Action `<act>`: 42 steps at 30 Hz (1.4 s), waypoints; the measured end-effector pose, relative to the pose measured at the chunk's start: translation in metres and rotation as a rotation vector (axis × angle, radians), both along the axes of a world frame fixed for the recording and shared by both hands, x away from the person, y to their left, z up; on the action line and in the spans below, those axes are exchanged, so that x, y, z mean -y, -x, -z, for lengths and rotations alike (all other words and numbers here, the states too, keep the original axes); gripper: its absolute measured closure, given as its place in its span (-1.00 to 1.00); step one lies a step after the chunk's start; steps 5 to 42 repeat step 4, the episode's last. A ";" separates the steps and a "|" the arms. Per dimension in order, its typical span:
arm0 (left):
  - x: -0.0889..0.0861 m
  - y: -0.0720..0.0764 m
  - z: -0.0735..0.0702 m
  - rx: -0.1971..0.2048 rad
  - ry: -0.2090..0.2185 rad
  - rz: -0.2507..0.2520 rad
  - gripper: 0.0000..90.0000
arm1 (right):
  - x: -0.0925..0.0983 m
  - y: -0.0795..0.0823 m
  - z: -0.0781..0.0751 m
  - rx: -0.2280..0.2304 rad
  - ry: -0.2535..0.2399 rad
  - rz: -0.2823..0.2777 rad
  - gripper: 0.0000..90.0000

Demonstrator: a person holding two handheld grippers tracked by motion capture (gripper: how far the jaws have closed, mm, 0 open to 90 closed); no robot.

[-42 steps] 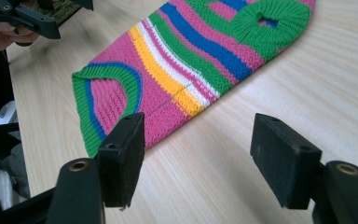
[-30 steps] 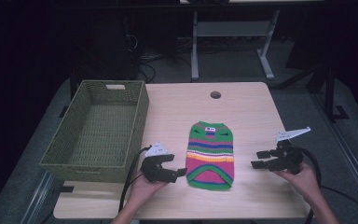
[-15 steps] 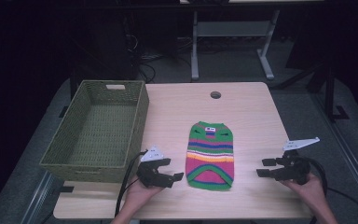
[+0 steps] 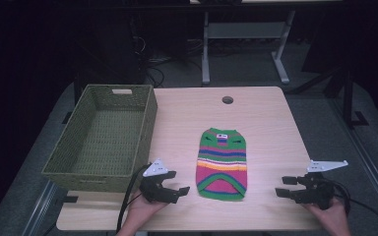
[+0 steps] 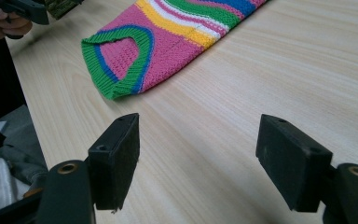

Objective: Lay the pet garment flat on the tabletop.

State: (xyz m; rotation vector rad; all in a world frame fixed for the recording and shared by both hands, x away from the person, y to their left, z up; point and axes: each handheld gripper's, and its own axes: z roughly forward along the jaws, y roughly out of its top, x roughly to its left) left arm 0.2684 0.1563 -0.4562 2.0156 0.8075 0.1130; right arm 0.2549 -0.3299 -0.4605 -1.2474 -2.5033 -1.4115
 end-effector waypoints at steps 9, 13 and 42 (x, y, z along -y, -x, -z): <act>-0.002 0.000 -0.001 -0.003 0.019 0.002 -0.57 | -0.003 0.010 0.001 0.025 0.016 0.016 -0.39; -0.002 0.000 -0.001 -0.003 0.019 0.002 -0.57 | -0.003 0.010 0.001 0.025 0.016 0.016 -0.39; -0.002 0.000 -0.001 -0.003 0.019 0.002 -0.57 | -0.003 0.010 0.001 0.025 0.016 0.016 -0.39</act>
